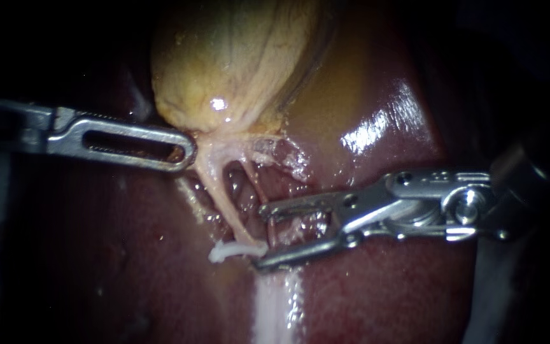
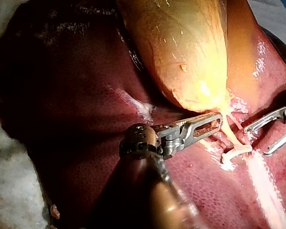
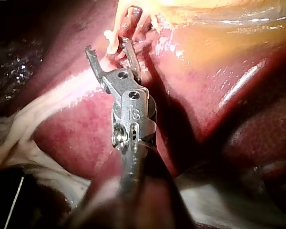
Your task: Going back first clip left tube
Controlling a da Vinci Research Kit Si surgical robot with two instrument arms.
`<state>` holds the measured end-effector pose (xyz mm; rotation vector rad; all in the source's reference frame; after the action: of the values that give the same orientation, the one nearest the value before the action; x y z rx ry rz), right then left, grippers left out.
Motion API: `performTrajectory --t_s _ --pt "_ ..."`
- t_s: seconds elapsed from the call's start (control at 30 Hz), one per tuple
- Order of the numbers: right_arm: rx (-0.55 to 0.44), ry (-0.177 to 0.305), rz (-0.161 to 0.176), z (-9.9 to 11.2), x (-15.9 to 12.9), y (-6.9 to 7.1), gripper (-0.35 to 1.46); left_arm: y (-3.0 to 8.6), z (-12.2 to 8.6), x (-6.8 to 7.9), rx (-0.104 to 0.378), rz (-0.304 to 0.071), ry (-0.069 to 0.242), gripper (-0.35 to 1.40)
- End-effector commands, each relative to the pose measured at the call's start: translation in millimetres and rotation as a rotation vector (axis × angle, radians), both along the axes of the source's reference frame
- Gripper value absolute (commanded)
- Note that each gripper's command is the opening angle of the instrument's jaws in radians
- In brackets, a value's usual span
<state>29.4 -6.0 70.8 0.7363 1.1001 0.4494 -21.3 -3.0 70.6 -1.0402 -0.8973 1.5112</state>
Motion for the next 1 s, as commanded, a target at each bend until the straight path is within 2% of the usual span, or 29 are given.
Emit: performTrajectory --t_s 0.03,0.23,0.37,0.57,0.7,1.0 --pt "-0.014 0.001 0.0 -0.3 -0.7 0.4 0.5 0.0 0.0 0.0 0.0 0.0 0.0 -0.35" --pt "-0.069 -0.003 0.017 -2.7 -4.1 3.0 0.5 -0.3 0.3 -0.2 -0.003 -0.001 0.002 -0.35" --pt "-0.095 -0.007 0.025 -4.1 -5.6 4.0 0.5 -0.3 0.5 -0.3 -0.004 -0.001 0.002 -0.35" --pt "-0.105 -0.006 0.029 -4.4 -5.9 4.1 0.5 -0.3 1.7 -1.2 -0.008 -0.004 0.005 -0.35" --pt "-0.106 -0.006 0.028 -4.4 -6.0 4.0 0.5 -0.7 3.1 -2.3 -0.015 -0.009 0.006 -0.35" --pt "-0.106 -0.005 0.028 -4.5 -6.0 4.0 0.5 -0.6 5.8 -4.8 -0.017 0.009 0.014 -0.35"
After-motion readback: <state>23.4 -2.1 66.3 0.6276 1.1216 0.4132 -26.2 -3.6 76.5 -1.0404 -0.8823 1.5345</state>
